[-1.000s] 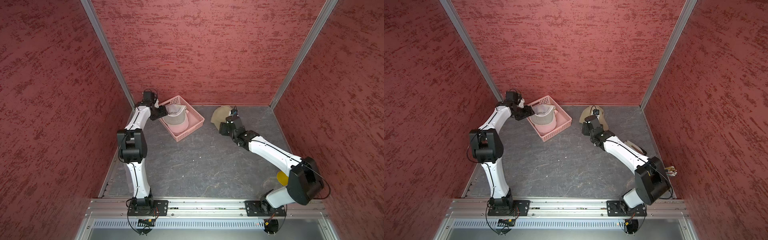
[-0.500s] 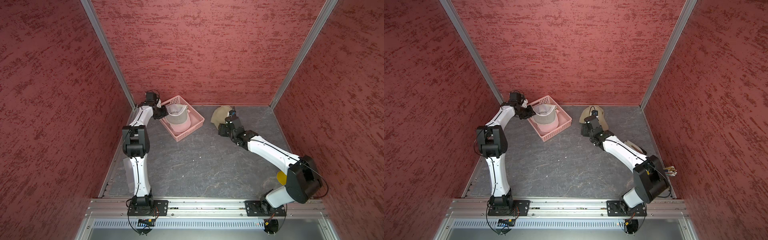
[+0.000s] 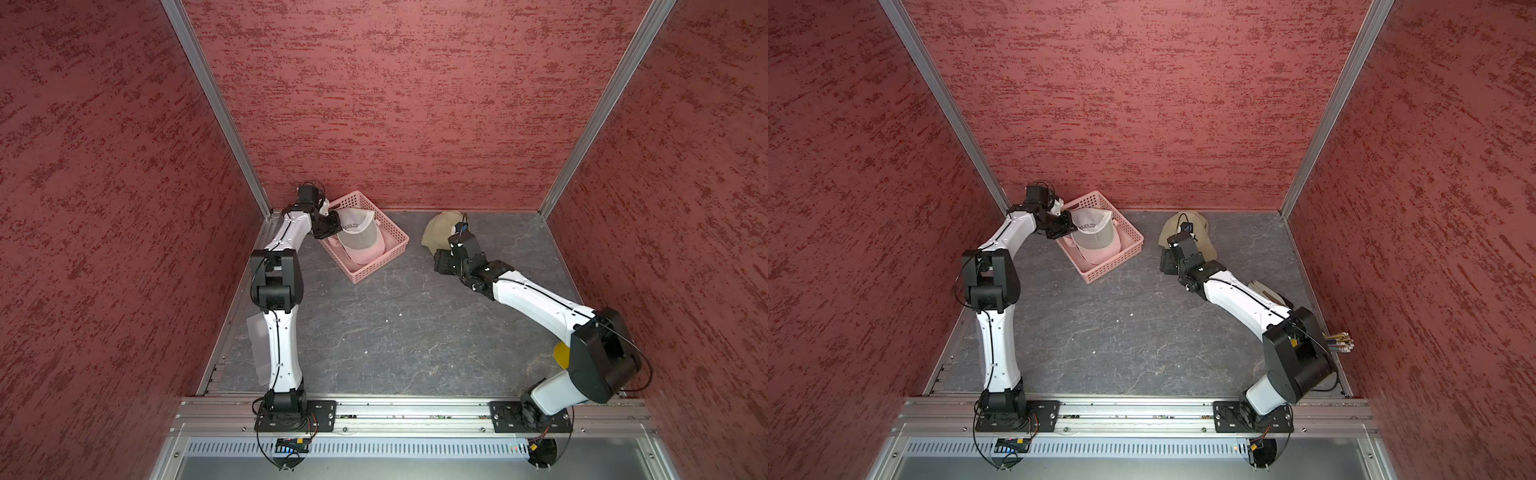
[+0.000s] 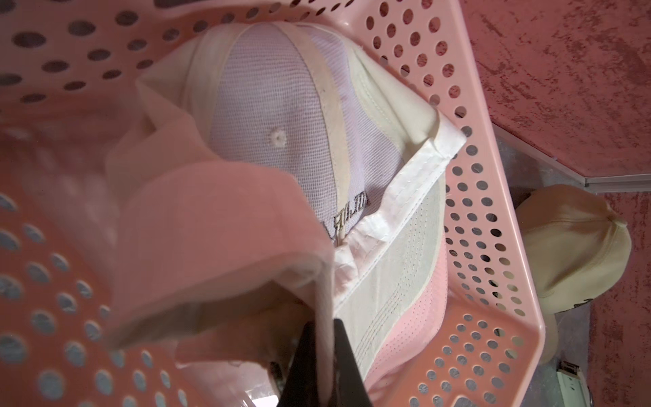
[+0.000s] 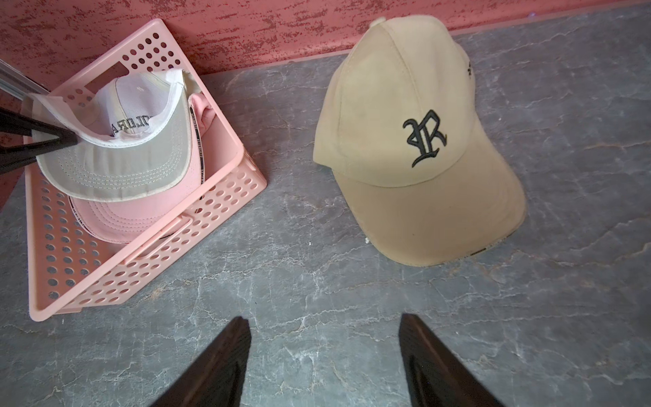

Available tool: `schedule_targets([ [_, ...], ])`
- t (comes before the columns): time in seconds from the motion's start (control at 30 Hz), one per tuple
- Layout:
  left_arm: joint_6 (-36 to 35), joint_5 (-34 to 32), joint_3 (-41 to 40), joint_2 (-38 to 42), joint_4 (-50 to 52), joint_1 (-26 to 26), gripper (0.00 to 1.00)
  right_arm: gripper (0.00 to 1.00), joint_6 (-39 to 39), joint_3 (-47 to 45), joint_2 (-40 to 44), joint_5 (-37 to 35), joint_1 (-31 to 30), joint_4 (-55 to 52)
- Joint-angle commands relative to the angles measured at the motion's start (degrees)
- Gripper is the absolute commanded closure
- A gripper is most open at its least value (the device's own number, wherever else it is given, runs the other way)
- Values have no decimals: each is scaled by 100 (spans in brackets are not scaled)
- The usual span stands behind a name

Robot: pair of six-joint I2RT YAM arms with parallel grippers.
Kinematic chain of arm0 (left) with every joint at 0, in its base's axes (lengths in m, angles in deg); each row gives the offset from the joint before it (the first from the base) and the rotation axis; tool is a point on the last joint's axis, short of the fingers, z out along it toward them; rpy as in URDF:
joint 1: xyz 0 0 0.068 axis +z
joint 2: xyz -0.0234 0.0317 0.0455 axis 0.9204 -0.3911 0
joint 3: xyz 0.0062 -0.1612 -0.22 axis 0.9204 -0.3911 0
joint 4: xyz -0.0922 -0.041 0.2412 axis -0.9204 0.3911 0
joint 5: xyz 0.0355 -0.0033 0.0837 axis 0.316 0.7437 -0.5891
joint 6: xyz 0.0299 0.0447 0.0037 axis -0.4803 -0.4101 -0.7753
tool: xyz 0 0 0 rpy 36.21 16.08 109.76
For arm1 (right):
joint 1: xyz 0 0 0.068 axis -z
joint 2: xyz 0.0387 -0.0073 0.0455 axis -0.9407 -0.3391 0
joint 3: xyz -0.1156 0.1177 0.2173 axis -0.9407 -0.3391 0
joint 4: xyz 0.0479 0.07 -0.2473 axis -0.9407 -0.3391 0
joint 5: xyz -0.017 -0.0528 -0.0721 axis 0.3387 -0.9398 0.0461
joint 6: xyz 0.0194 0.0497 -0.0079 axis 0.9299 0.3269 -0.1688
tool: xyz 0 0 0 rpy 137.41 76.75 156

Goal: Turn the baseball cap inside out
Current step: Pick up the baseball cap from the basket.

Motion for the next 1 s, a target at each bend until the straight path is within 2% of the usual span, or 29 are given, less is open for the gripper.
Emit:
schedule_targets([
  [0.0, 50, 153, -136, 441, -354, -27, 100, 28, 20, 145, -59, 125, -22, 142],
  [0.23, -182, 725, -16, 1223, -238, -79, 100, 29, -61, 148, 16, 186, -24, 70],
  [0.3, -751, 909, 19, 1487, 72, -203, 100, 27, -181, 218, 139, 216, -18, -87],
  [0.4, -1776, 569, 43, 1890, 891, -611, 100, 26, -378, 357, 414, 730, 112, -284],
  [0.57, -2732, -140, -1257, 3254, 860, -1358, 100, 25, -802, 995, 913, 1524, 598, -1226],
  [0.67, -2907, 394, -2023, 3872, 568, -1517, 100, 25, -1069, 1460, 959, 1709, 811, -1784],
  [0.73, -2633, 645, -2753, 4259, -122, -1532, 100, 27, -1418, 1670, 923, 1961, 781, -1996],
  [0.83, -1163, 1282, -3392, 4554, -997, -1276, 100, 28, -2077, 1266, 1203, 2098, 370, -1515],
  [0.87, -690, 1420, -3439, 4511, -1080, -1221, 100, 28, -2317, 1032, 1351, 1959, 86, -1231],
  [0.97, 63, 1430, -3044, 4184, -464, -1185, 100, 27, -3023, 453, 1650, 1617, -816, -381],
])
